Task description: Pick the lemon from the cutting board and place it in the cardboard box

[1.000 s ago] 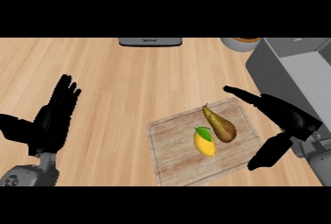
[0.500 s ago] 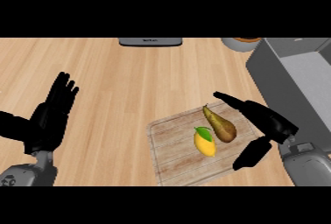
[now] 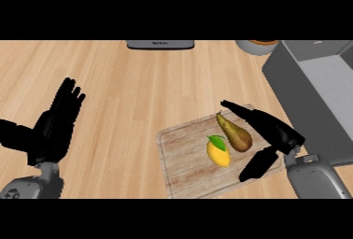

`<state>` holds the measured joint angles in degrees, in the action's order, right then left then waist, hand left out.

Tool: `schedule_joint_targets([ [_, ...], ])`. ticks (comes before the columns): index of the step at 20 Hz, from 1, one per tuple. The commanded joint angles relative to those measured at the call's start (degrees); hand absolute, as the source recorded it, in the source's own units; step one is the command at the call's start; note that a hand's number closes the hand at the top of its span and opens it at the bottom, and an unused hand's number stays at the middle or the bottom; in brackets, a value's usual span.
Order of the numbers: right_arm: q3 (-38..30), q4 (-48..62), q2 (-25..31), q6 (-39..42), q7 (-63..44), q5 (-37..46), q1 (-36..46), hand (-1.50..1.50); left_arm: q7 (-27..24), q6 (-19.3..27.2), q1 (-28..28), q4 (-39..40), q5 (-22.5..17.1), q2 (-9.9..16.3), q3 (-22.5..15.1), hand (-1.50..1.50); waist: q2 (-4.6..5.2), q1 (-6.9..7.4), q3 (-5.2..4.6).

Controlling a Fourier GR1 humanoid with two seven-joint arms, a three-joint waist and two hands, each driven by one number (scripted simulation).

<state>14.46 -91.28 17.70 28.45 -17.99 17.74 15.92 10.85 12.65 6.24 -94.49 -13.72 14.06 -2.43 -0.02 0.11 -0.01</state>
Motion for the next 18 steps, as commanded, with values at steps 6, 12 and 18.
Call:
schedule_joint_targets([
  [6,-0.2,6.1,-2.6,-0.1,5.4,8.9,0.0,-1.5,1.7,-1.1,1.2,0.7,2.6,-2.3,1.7,0.0,0.04,0.04,0.01],
  [12,1.0,2.4,-5.9,-1.0,3.8,12.8,-3.7,-1.5,-1.6,-1.2,0.6,2.1,5.1,-5.6,1.8,0.0,0.0,-0.15,0.0],
  [18,-2.0,7.7,-8.1,1.0,5.2,13.6,0.5,-1.5,4.3,-4.6,-2.2,-5.4,3.6,-3.4,3.9,0.0,-0.02,0.11,0.01],
])
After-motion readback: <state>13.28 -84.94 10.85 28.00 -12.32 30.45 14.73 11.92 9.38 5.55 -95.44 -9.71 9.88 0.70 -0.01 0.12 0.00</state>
